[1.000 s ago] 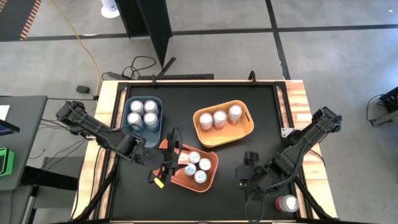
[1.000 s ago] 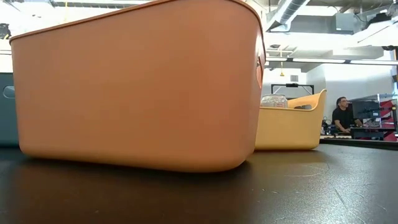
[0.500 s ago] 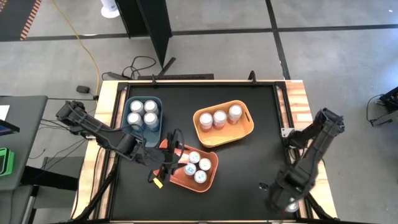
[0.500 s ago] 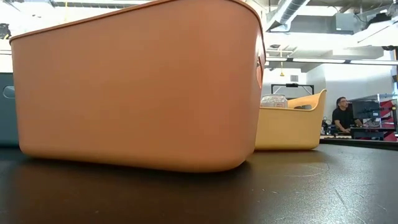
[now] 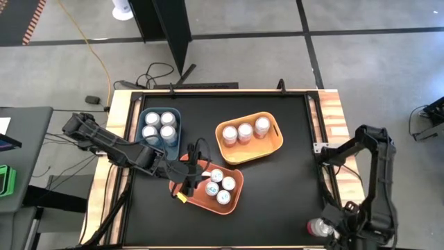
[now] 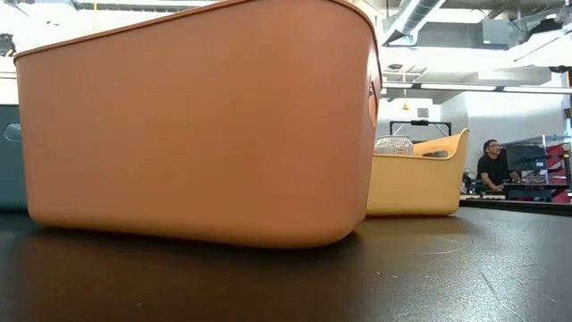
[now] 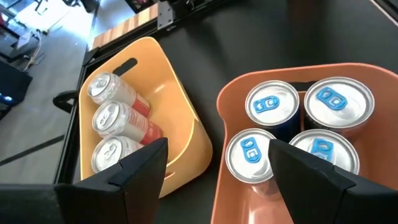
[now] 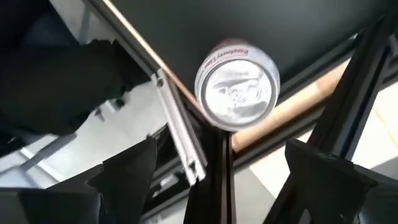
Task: Sort soda cans
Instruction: Put the pink soda can into the yellow bin
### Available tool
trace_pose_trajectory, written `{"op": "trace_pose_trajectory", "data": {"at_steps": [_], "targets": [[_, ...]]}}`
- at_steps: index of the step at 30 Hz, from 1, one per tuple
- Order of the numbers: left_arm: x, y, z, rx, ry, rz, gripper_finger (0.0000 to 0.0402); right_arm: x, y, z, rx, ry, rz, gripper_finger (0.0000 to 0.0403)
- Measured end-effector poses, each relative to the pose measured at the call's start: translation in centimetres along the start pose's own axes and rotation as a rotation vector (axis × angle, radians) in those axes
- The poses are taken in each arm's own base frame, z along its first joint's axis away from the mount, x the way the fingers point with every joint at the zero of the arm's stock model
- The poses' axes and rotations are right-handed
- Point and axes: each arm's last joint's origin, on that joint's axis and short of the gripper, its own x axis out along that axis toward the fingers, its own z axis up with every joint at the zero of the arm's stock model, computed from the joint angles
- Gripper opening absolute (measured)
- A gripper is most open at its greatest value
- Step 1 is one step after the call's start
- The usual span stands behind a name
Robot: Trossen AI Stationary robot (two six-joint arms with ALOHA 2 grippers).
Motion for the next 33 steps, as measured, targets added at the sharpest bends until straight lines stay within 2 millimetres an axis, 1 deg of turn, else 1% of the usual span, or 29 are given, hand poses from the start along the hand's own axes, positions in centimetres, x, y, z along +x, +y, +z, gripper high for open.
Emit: {"op": "trace_pose_trajectory", "data": {"at_steps": [4,11,17,22,26,33], "targets": [[0.0,0.0,0.0,-0.013,-0.002,0.000,0.0275,1.5,0.4,-0.6,-0.048,-0.051,-0.047,0.0372],[0.0,0.0,0.0,-0.032,-0.002,-0.002,0.0275,4.4,1.4,-0.8,-0.121,-0.092,-0.152,0.0372],[0.0,0.0,0.0,-0.037,-0.002,-0.002,0.0275,5.8,1.5,-0.9,-0.144,-0.120,-0.229,0.0372],[0.0,0.0,0.0,-0.043,-0.002,-0.004,0.0275,6.5,1.6,-0.8,-0.167,-0.144,-0.271,0.0373],[0.0,0.0,0.0,-0.042,-0.002,-0.006,0.0275,6.8,1.6,-0.6,-0.187,-0.213,-0.275,0.0373],[0.0,0.0,0.0,-0.043,-0.002,-0.013,0.0275,8.6,1.5,-0.2,-0.206,-0.208,-0.258,0.0373]]}}
